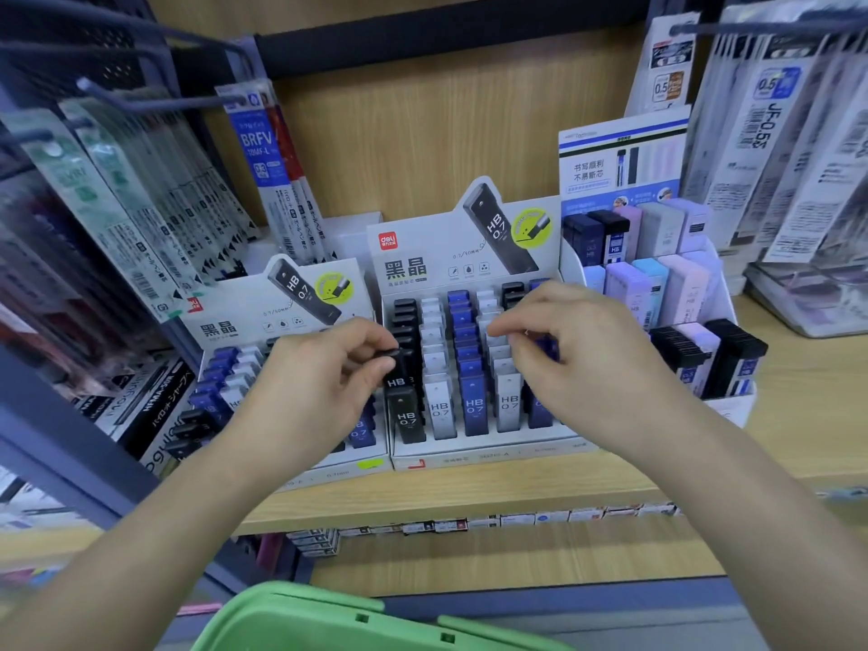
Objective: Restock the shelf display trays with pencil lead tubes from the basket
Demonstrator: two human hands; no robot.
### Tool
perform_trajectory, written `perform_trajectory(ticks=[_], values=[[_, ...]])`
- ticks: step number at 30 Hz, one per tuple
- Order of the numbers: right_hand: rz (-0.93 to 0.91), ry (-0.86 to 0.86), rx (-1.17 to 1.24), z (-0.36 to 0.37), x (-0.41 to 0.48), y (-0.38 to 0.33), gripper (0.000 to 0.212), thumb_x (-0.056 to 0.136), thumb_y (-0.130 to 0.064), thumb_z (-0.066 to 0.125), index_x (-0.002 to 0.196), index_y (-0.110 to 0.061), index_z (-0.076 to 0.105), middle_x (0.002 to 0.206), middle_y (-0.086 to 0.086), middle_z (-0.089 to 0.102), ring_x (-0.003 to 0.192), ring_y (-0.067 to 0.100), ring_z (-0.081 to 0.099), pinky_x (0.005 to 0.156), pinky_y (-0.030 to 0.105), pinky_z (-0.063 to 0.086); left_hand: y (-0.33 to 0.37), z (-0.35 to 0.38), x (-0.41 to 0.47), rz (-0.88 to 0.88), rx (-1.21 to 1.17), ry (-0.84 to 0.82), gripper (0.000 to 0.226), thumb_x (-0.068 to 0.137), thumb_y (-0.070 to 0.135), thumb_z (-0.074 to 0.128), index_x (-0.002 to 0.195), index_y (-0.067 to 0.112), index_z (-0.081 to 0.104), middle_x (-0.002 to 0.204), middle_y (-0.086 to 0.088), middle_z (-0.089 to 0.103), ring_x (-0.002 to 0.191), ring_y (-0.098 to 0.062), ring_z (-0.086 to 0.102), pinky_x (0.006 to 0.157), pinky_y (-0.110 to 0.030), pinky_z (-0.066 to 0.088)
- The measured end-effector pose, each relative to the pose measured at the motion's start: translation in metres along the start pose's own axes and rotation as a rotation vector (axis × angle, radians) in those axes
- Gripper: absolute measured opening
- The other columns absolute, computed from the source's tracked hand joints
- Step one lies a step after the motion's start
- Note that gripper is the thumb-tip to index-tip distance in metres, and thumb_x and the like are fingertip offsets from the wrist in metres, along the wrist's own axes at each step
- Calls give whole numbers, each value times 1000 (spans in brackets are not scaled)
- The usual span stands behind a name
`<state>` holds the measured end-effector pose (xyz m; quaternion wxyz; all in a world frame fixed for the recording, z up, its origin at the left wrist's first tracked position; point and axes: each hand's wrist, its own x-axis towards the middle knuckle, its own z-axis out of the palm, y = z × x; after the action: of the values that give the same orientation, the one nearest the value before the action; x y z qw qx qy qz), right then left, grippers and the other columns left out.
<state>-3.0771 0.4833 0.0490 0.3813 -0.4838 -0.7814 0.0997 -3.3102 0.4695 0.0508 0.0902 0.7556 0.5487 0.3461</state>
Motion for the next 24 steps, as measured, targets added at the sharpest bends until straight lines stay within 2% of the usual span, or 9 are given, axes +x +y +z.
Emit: perform_trajectory(ticks=[3, 6, 9, 11, 13, 14, 19, 22, 24], values=[[-38, 2, -32, 0, -4, 2, 21, 92, -15, 61, 106, -23, 75, 93, -10, 59, 99, 16, 51, 87, 35, 46, 1, 3, -3, 16, 50, -15, 15, 82, 12, 72, 95, 20, 74, 81, 16, 68, 80, 2, 63, 76, -12, 51], [-63, 26, -73, 0, -8, 3, 21, 90, -21, 67, 110, -24, 74, 97, -7, 58, 100, 16, 48, 87, 33, 43, 3, 3, 0, 98, 150, -4, 17, 80, 9, 75, 96, 16, 77, 84, 8, 70, 79, -2, 61, 76, -15, 49], [-35, 26, -99, -5, -13, 6, 28, 88, -23, 71, 116, -24, 71, 99, -7, 55, 99, 15, 50, 86, 30, 42, 9, 1, -1, 51, 189, 4, 17, 81, 12, 74, 97, 20, 76, 83, 7, 71, 74, -6, 65, 76, -25, 54], [9, -5, -119, -11, -18, 10, 31, 87, -24, 72, 119, -26, 70, 100, -9, 51, 88, 11, 51, 83, 29, 44, 11, 0, 0, 33, 198, 0, 14, 83, 10, 72, 92, 21, 75, 80, 9, 70, 70, 0, 62, 71, -19, 52], [73, -39, -126, -19, -24, 13, 32, 88, -25, 71, 120, -29, 68, 99, -12, 48, 79, 8, 49, 80, 29, 44, 13, -2, 3, 46, 238, -21, 19, 85, 6, 67, 91, 22, 75, 84, 13, 68, 69, 7, 55, 68, -6, 41], [101, -54, -134, -23, -26, 15, 33, 88, -26, 70, 121, -30, 67, 98, -13, 47, 79, 8, 48, 79, 28, 44, 14, -4, 4, 51, 246, -28, 22, 86, 5, 64, 91, 23, 75, 87, 15, 66, 69, 7, 54, 68, -5, 37], [165, -98, -182, -34, -31, 21, 33, 89, -26, 70, 121, -31, 66, 96, -11, 47, 76, 10, 51, 77, 29, 44, 21, 2, -10, 58, 191, -20, 13, 84, 17, 67, 92, 24, 74, 81, 16, 59, 78, -4, 56, 66, -19, 48], [187, -56, -133, -33, -35, 25, 28, 88, -16, 71, 114, -25, 70, 94, -7, 56, 80, 15, 59, 82, 36, 51, 20, 8, -18, 69, 154, 42, 13, 82, 17, 72, 94, 21, 76, 83, 18, 58, 79, -7, 57, 70, -18, 49], [185, -12, -138, -32, -37, 27, 22, 88, -10, 70, 107, -20, 74, 92, -5, 60, 80, 17, 61, 81, 38, 52, 19, 11, -18, 53, 152, 68, 14, 81, 16, 74, 95, 19, 76, 84, 15, 58, 72, -8, 57, 70, -20, 51]])
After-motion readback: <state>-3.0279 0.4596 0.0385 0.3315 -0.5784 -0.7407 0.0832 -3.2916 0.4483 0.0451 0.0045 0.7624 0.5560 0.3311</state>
